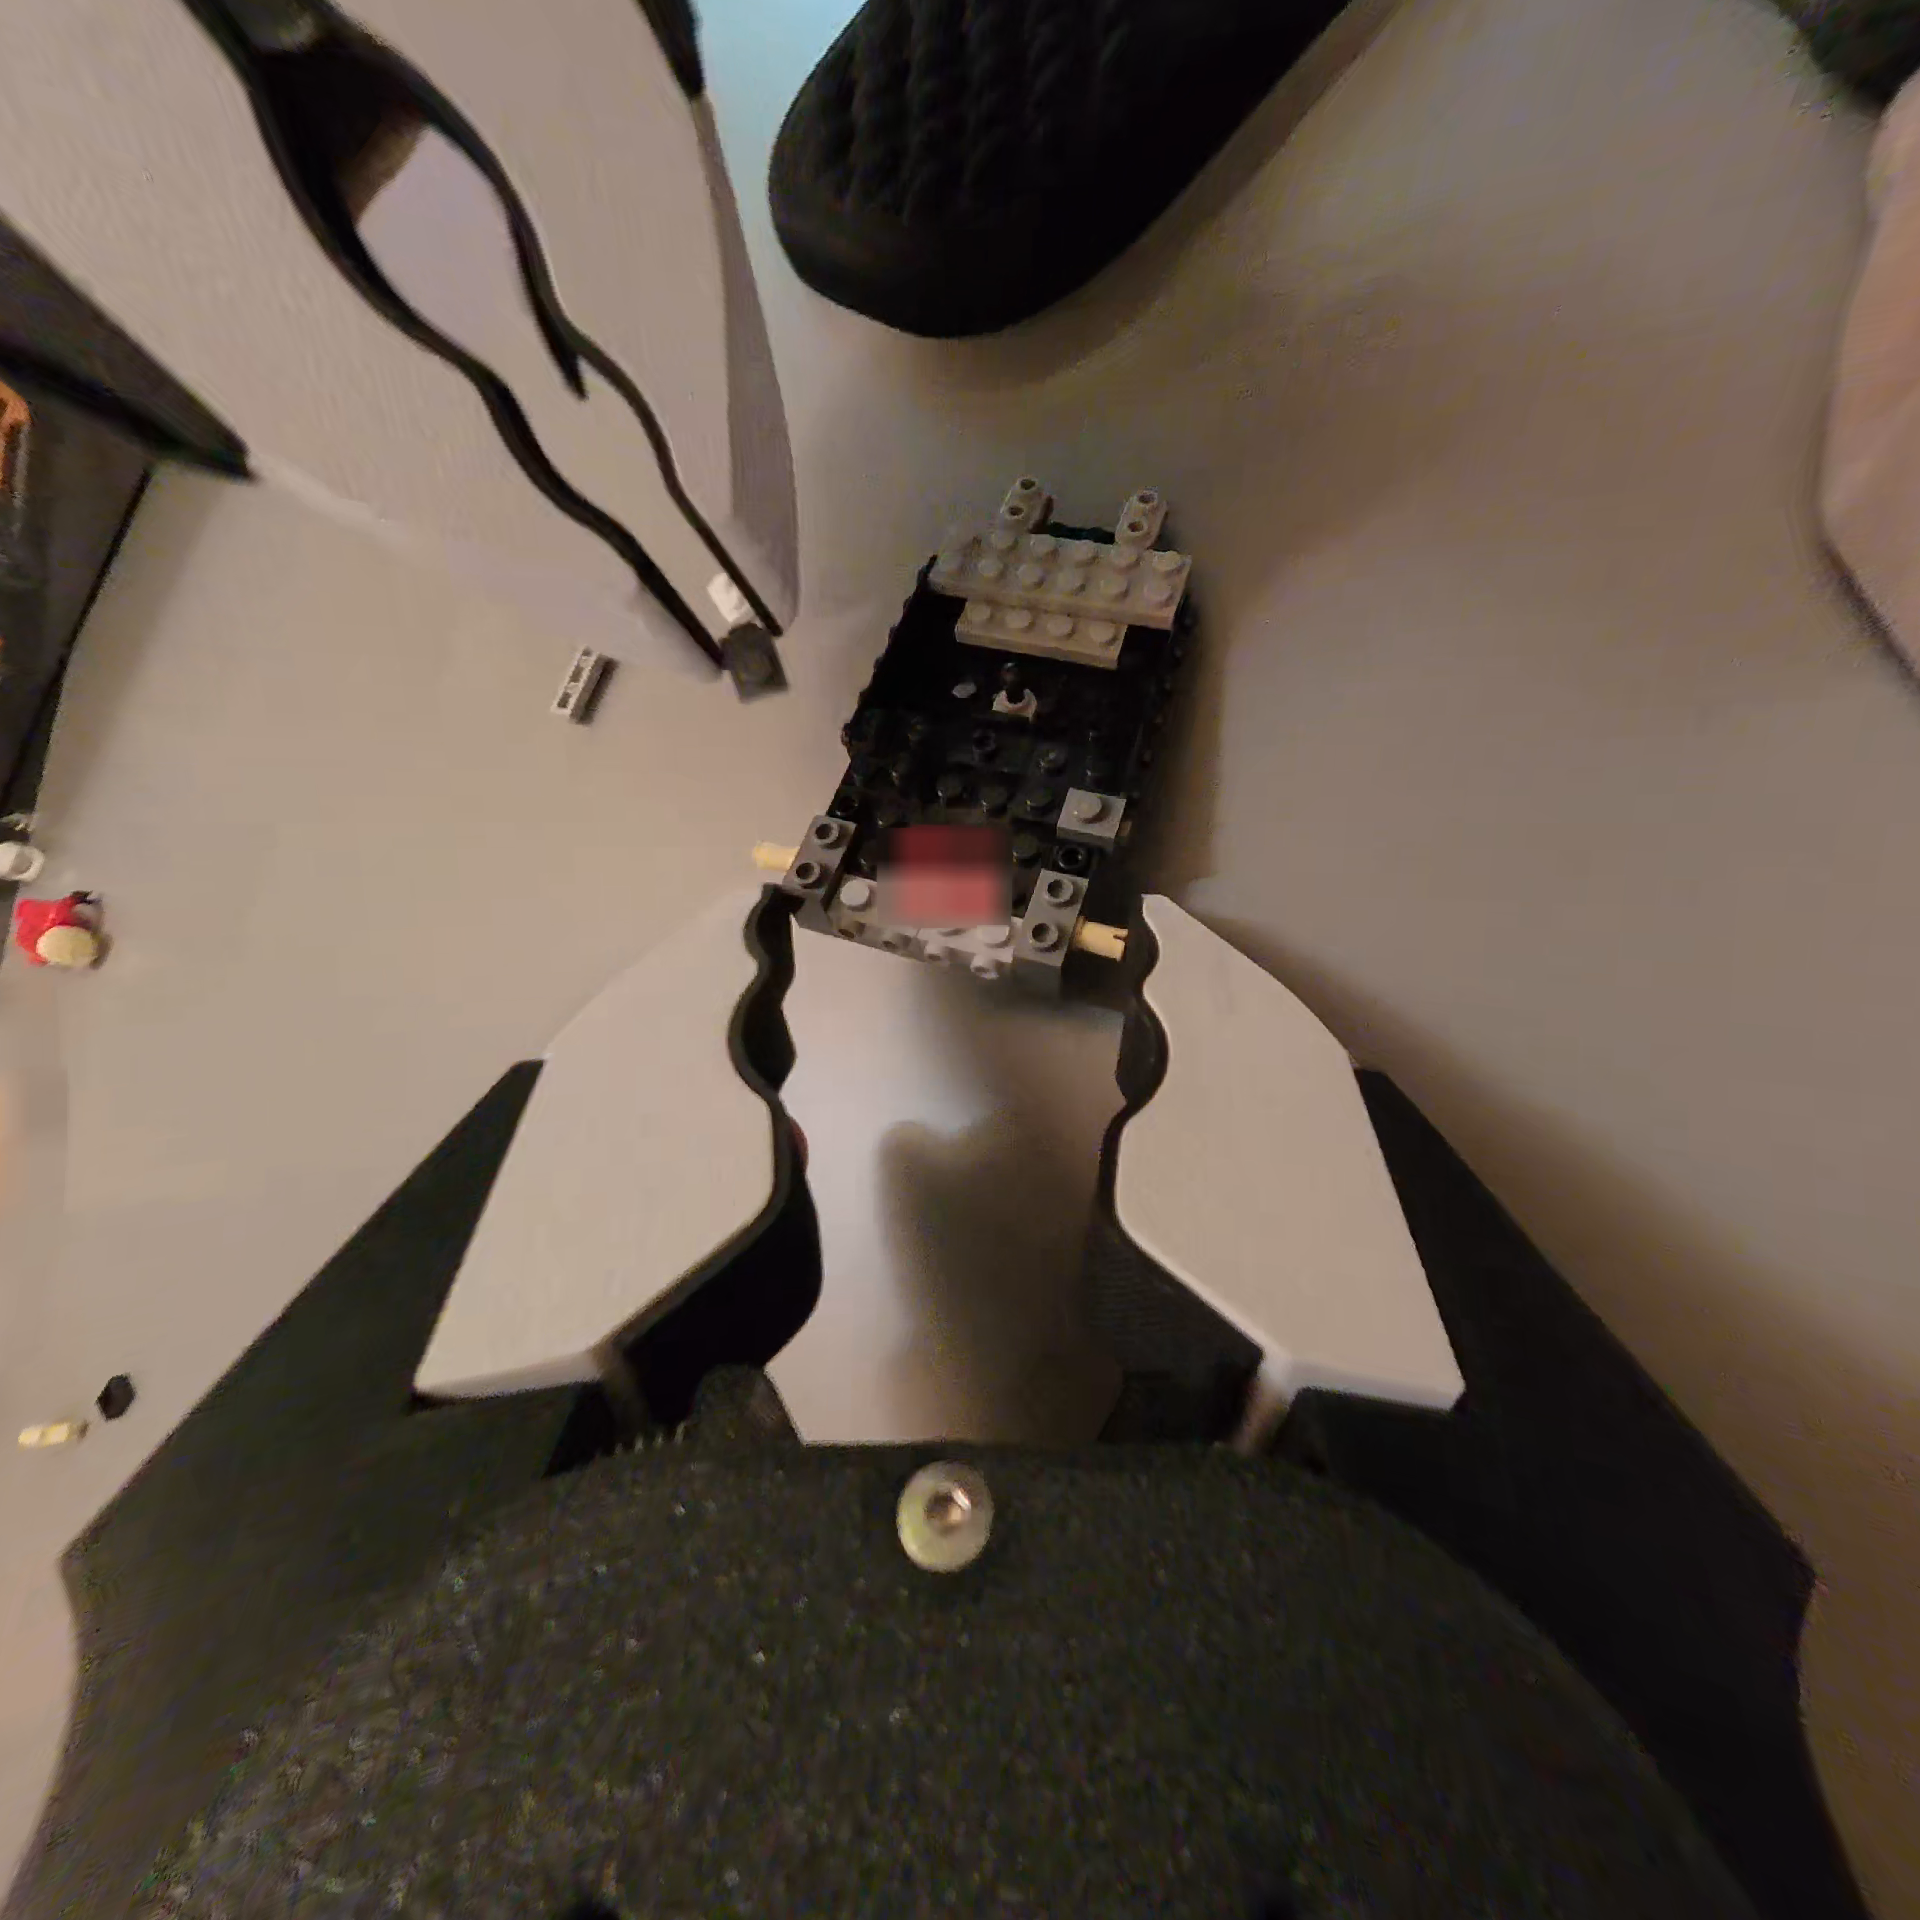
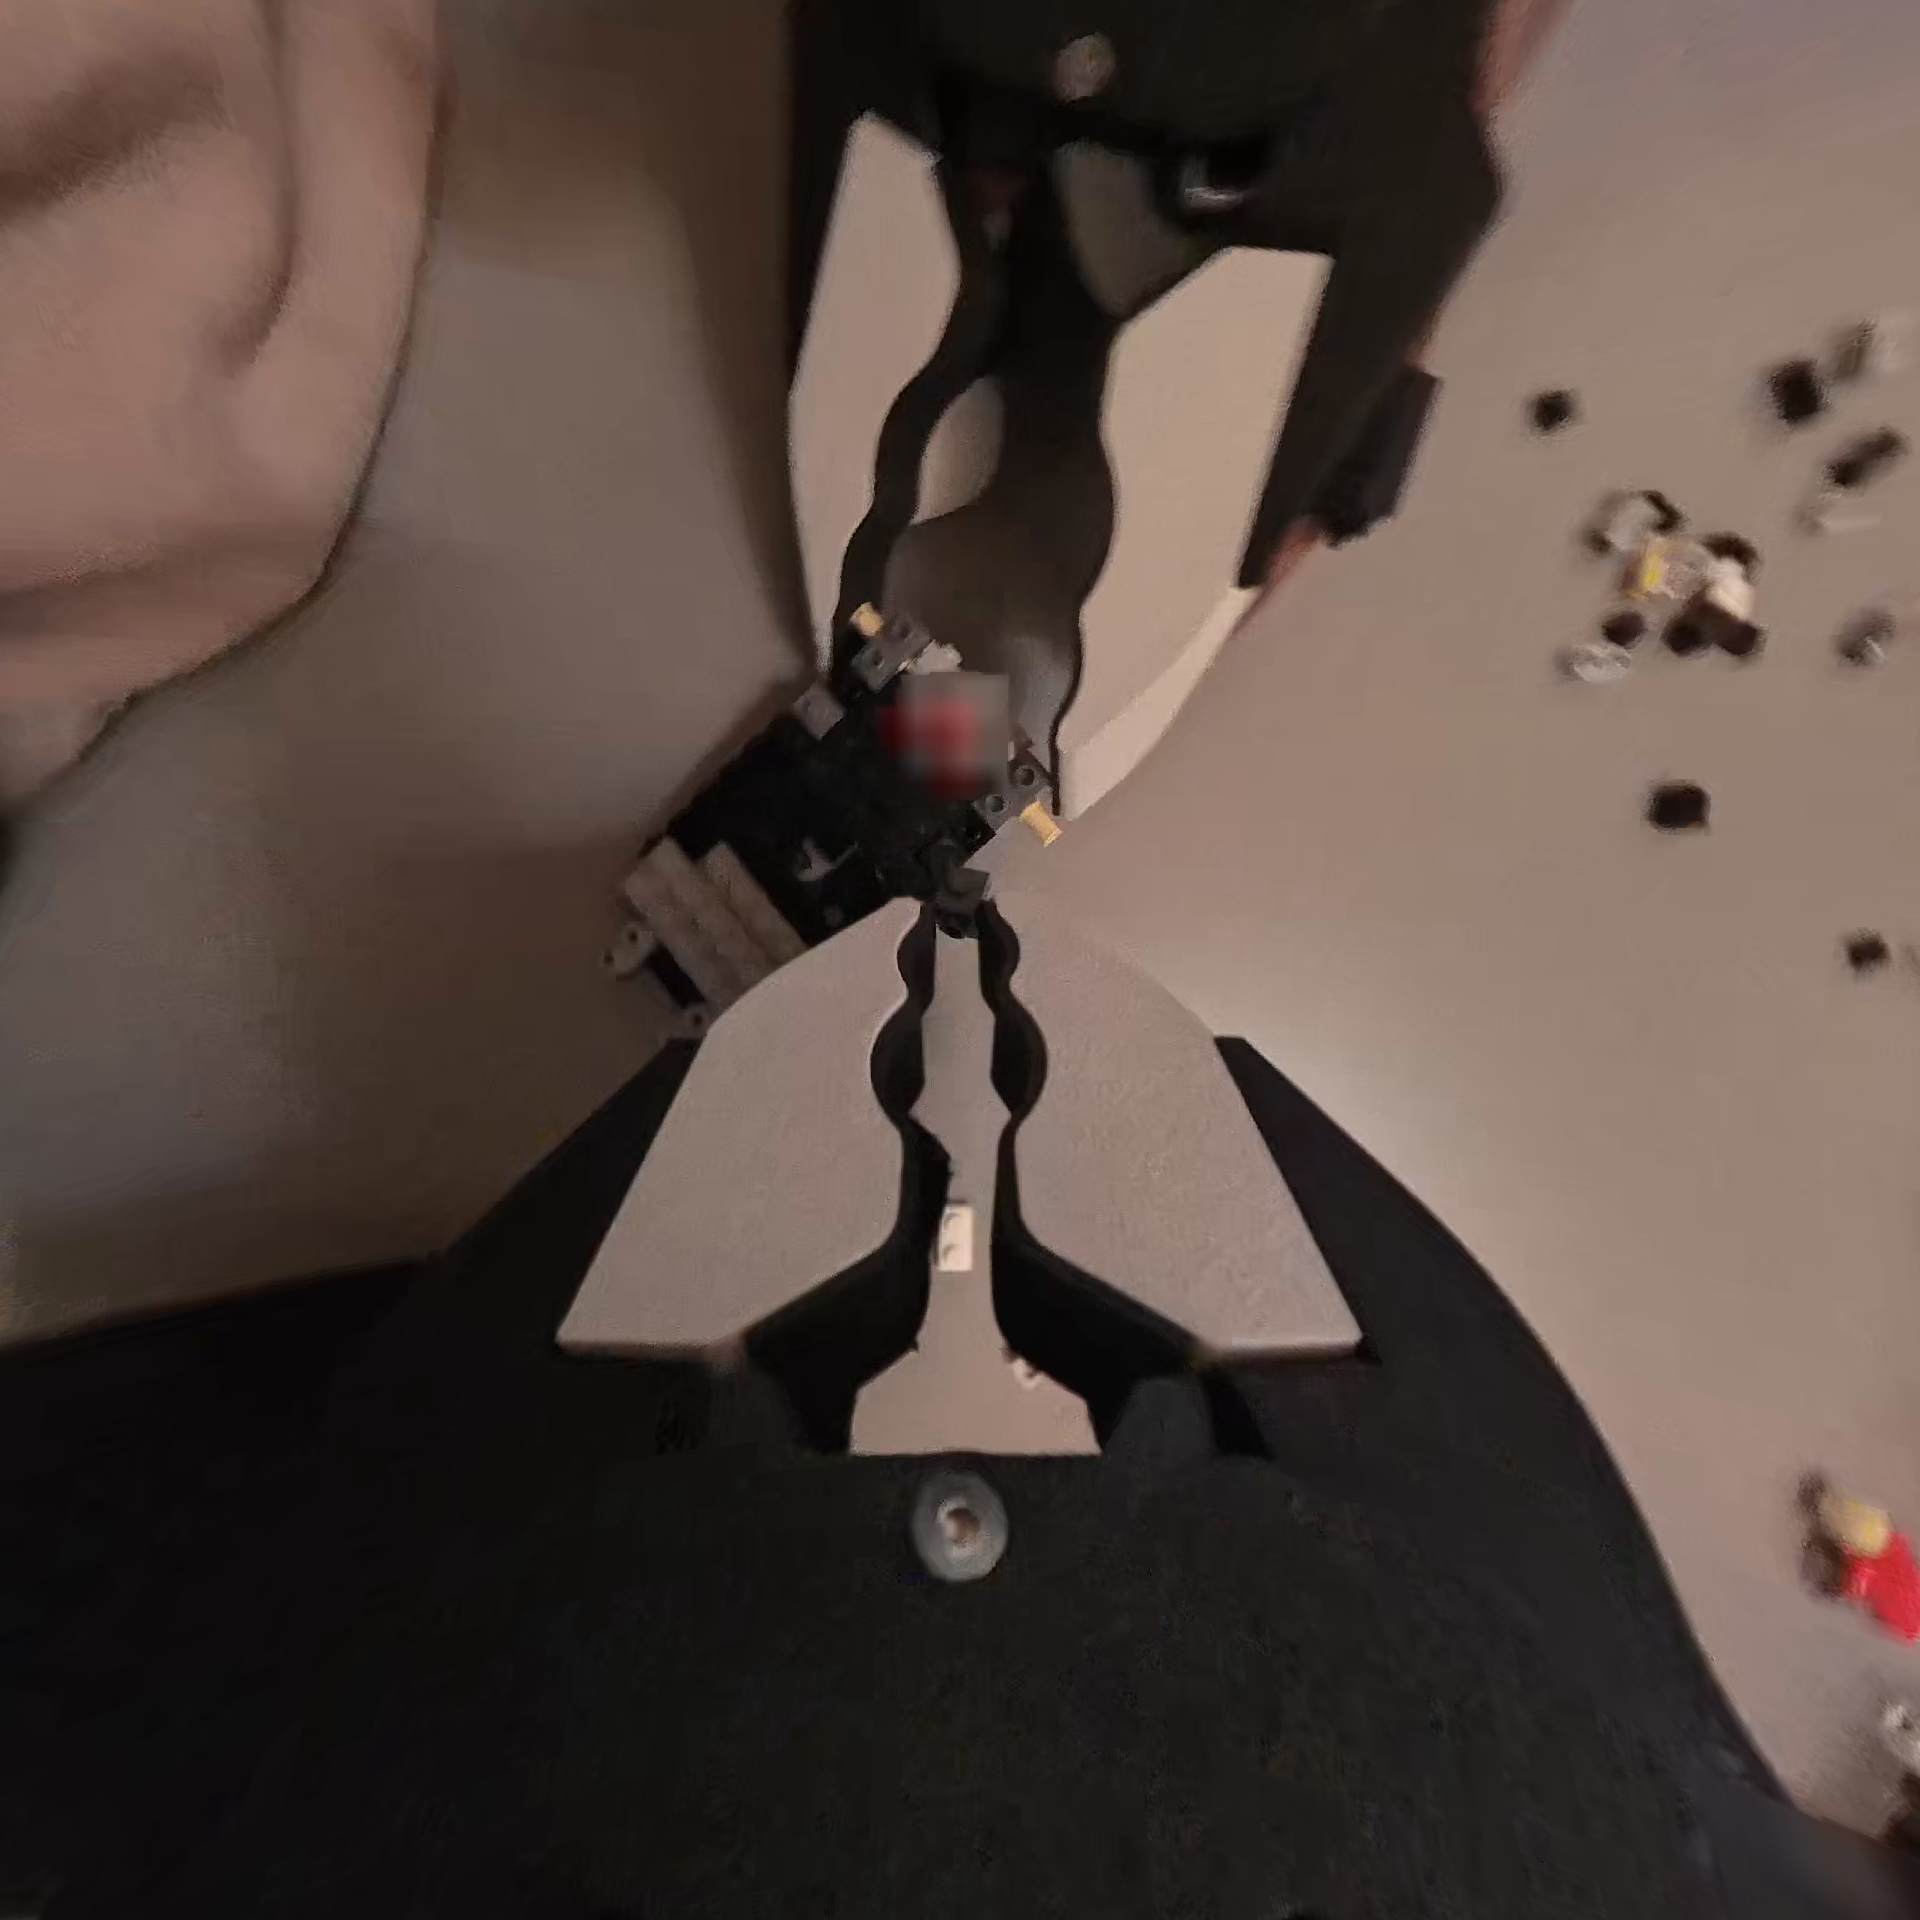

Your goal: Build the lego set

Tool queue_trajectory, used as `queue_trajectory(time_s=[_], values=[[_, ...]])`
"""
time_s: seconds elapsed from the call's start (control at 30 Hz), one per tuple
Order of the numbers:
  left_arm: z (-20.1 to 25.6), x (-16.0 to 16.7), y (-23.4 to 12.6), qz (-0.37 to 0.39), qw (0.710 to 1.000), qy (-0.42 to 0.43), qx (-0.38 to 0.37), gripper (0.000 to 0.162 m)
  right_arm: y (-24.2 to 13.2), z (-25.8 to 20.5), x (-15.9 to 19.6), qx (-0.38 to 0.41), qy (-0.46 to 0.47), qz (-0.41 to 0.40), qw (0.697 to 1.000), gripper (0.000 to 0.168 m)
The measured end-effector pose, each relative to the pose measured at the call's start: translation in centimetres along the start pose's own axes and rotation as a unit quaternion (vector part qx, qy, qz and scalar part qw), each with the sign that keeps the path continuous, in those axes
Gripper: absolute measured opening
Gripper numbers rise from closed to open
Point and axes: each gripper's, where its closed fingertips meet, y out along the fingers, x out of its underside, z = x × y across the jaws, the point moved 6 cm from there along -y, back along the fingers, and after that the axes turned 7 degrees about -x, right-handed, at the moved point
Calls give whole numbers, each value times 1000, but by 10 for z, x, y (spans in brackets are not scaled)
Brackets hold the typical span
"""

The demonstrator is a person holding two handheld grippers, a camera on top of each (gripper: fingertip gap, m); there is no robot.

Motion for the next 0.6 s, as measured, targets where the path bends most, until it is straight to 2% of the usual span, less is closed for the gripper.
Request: queue_trajectory(time_s=[0.2,0.6], values=[[0,3,-3,25,999,0,41,60,24,8,-7,-129,-86,-24,988,7],[2,1,-4,47,997,42,48,61,34,12,-13,-193,-119,-64,972,8]])
